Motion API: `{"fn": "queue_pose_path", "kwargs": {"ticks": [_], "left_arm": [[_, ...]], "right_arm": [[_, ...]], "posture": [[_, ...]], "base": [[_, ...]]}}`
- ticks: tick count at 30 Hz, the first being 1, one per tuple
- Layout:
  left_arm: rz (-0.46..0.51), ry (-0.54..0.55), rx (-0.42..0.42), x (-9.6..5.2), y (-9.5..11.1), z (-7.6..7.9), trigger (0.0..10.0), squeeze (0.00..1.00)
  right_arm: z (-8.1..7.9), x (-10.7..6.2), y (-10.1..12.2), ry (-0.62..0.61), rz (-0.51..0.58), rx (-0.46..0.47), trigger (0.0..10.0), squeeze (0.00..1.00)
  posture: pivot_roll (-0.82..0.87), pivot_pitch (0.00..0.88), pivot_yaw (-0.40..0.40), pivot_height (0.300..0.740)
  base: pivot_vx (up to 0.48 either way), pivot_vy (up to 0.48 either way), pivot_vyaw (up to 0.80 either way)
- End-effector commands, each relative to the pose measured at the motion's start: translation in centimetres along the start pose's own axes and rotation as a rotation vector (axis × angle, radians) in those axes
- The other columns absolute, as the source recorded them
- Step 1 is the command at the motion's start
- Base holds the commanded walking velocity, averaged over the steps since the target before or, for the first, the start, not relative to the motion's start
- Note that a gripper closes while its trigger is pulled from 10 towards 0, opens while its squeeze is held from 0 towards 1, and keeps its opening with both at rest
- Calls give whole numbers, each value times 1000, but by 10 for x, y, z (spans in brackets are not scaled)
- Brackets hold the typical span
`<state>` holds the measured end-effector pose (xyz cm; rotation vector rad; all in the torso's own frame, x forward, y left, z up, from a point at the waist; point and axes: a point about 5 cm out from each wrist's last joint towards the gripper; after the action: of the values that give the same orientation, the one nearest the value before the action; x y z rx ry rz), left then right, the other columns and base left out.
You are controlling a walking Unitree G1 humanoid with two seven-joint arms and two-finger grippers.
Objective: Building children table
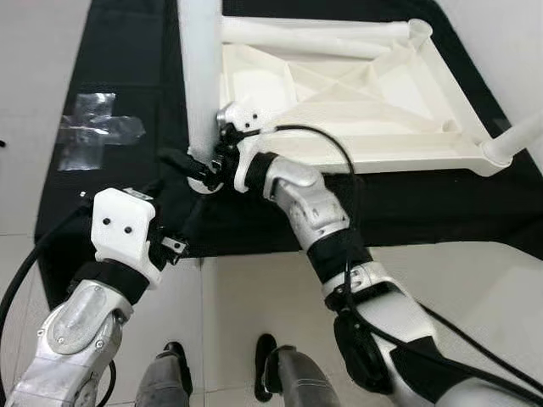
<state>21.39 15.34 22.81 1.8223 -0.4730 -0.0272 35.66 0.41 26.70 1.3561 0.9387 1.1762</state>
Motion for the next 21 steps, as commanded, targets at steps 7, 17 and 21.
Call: {"fn": "queue_pose_path", "kwargs": {"ticks": [7, 17, 21], "left_arm": [[-5, -22, -4, -2, -1, 3, 10000, 0], [-18, -37, -6, -4, -4, 5, 10000, 0], [-17, -65, -23, -4, -4, 11, 10000, 0]], "right_arm": [[-5, 9, 8, 196, -63, -53, 10000, 0], [-6, 9, 13, 347, -101, -42, 0, 0], [6, -10, 3, 255, -129, -65, 0, 0]], "posture": [[172, 329, -176, 740], [191, 317, -140, 740], [185, 312, -141, 740]], "base": [[0, 0, 0], [0, 0, 0], [0, 0, 0]]}}
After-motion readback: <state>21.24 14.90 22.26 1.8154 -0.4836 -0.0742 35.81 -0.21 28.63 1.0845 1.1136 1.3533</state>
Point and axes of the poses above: a point about 5 cm out from each wrist's last joint towards the gripper, its own x axis pointing out of the wrist towards the gripper, its own y axis along the axis of the wrist's last joint, z = x × y, and after that the axes turned 9 degrees about x, right-handed
